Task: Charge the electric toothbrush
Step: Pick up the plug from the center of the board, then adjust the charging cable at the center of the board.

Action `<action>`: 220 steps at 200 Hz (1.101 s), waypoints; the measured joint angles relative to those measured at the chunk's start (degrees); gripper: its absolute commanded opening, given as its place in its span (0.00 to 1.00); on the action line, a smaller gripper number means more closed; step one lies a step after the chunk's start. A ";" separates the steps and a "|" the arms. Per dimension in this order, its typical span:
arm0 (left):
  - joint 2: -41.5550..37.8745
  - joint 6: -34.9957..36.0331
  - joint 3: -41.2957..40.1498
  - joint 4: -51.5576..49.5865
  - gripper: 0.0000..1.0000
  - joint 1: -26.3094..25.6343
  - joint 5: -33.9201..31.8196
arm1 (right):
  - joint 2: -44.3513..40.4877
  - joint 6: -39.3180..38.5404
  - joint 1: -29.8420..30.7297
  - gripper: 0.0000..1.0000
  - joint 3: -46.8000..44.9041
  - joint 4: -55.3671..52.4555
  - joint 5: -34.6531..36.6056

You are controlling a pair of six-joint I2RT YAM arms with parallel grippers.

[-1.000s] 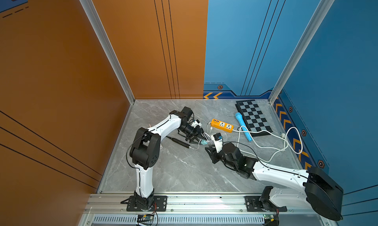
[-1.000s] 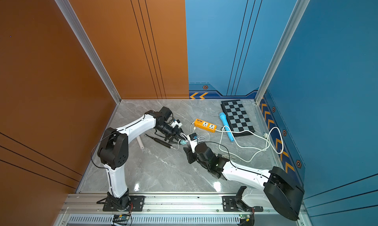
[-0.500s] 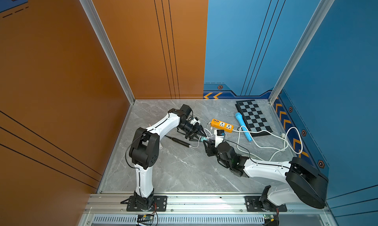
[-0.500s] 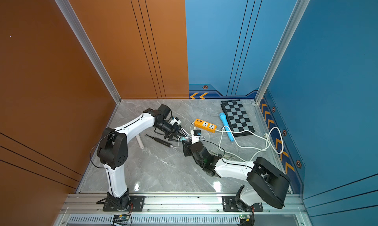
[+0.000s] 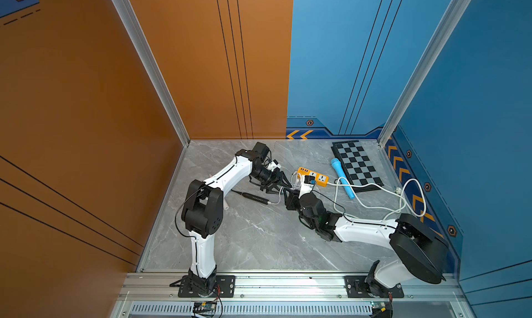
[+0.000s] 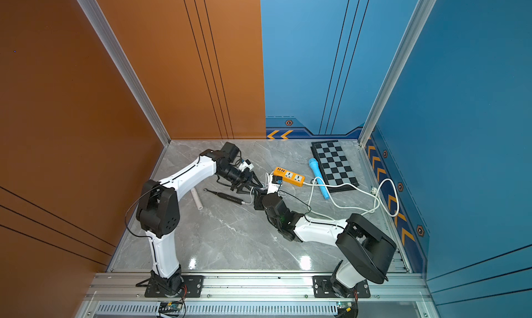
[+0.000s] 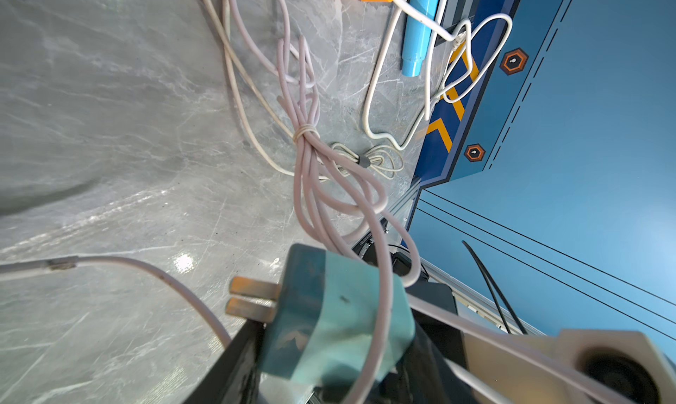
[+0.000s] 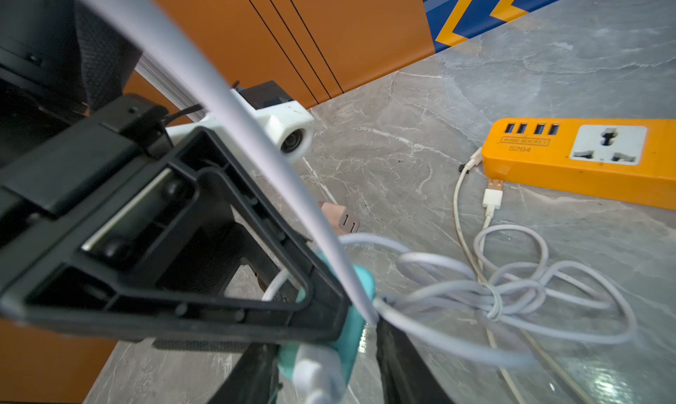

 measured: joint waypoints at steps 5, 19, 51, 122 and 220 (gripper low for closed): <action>0.00 -0.07 0.07 0.02 0.06 -0.04 0.02 | 0.42 0.24 0.00 0.47 0.26 0.20 0.22; 0.00 -0.17 0.13 0.09 0.06 -0.28 0.04 | 1.68 0.79 -0.13 0.42 1.27 0.31 0.63; -0.02 0.04 0.17 1.60 0.19 -0.44 -0.22 | 2.34 2.29 -0.61 0.26 1.88 0.20 1.29; -4.68 6.34 -0.37 1.62 0.72 2.12 -16.57 | -0.61 -10.69 -6.73 0.22 7.89 -22.36 -15.50; -8.33 17.86 -3.74 1.31 0.75 -4.57 -19.69 | -4.35 -26.99 -20.90 0.27 20.87 -59.82 -45.31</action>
